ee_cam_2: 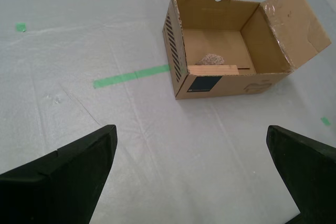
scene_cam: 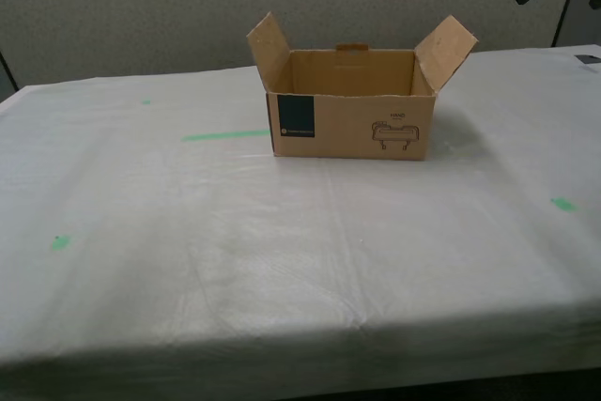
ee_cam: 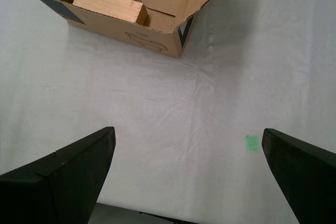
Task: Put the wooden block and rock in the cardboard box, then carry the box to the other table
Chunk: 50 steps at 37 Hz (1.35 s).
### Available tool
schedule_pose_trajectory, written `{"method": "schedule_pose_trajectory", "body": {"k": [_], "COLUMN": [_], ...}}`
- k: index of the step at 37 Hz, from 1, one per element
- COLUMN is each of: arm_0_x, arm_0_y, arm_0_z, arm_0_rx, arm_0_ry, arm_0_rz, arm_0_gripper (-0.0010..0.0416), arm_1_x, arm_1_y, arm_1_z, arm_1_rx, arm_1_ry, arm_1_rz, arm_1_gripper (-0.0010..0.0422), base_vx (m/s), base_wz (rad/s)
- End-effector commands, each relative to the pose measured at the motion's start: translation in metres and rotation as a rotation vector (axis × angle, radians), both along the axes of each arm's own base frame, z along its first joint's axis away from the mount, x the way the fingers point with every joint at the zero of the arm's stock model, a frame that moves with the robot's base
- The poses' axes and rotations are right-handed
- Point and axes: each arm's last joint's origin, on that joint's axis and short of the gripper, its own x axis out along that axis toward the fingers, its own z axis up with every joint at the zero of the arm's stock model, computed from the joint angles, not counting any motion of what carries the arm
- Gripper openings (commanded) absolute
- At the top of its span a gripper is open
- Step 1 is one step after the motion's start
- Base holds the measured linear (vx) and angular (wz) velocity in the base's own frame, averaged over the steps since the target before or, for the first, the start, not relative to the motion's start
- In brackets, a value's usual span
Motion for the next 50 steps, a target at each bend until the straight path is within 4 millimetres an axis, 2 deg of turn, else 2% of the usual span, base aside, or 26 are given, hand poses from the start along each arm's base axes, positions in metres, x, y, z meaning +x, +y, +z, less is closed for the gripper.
{"method": "schedule_pose_trajectory", "body": {"k": [1, 50], "arm_0_x": [0.0000, 0.0000], "arm_0_y": [0.0000, 0.0000], "arm_0_z": [0.0001, 0.0001], "arm_0_rx": [-0.002, -0.002], "arm_0_ry": [-0.001, -0.001], "arm_0_rz": [-0.005, -0.005], "arm_0_gripper": [0.0390, 0.0390], "arm_1_x": [0.0001, 0.0001], "arm_1_y": [0.0000, 0.0000], "arm_1_z": [0.0004, 0.0004], "arm_1_rx": [-0.004, -0.003], "arm_1_ry": [-0.001, -0.001], "arm_1_rz": [0.000, 0.000], "arm_1_gripper": [0.0389, 0.0389], "base_vx": [0.000, 0.000], "base_wz": [0.000, 0.000]}}
